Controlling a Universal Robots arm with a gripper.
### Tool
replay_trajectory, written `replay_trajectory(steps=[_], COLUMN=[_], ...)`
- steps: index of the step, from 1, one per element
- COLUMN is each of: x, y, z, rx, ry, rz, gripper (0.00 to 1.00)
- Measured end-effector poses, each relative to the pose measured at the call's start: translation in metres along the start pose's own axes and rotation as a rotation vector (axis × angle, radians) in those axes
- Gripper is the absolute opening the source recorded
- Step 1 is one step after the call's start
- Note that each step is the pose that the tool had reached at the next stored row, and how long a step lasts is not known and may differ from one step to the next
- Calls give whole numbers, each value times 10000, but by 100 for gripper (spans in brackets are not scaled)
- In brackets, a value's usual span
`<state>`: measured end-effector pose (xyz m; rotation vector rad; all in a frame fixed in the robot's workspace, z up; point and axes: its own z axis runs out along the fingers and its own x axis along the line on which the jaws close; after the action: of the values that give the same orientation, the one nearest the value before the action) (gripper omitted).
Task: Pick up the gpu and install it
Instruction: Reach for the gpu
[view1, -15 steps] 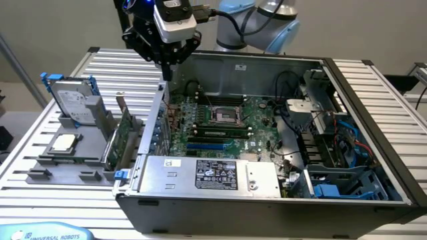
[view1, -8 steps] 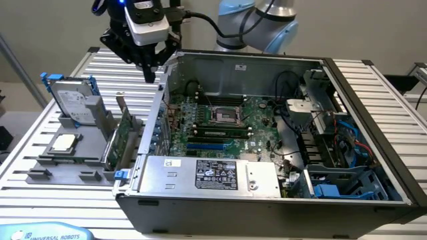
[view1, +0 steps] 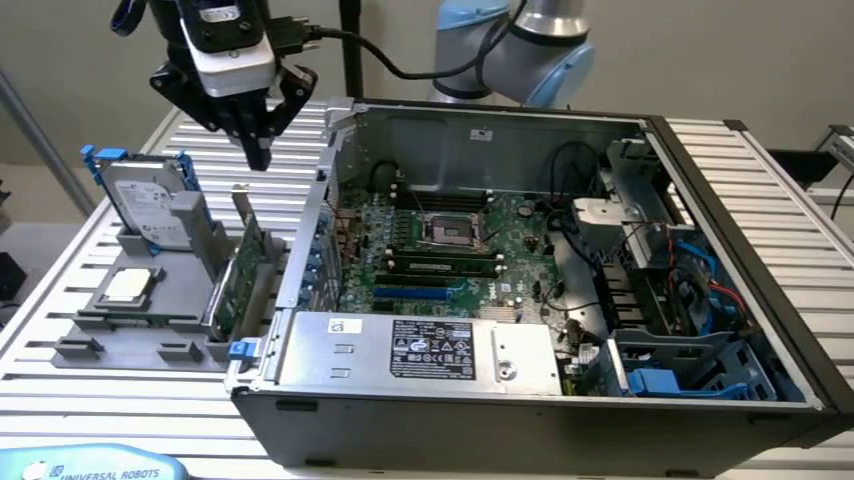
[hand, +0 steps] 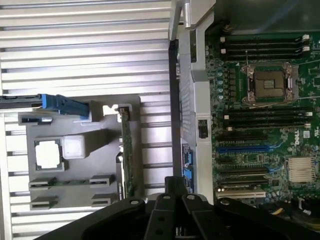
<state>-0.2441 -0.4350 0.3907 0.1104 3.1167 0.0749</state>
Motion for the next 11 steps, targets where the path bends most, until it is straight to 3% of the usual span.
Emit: replay_trajectory(steps=[11], x=[497], y=[-81], z=[39], rx=[0], ry=[0], rz=[0], gripper=[11])
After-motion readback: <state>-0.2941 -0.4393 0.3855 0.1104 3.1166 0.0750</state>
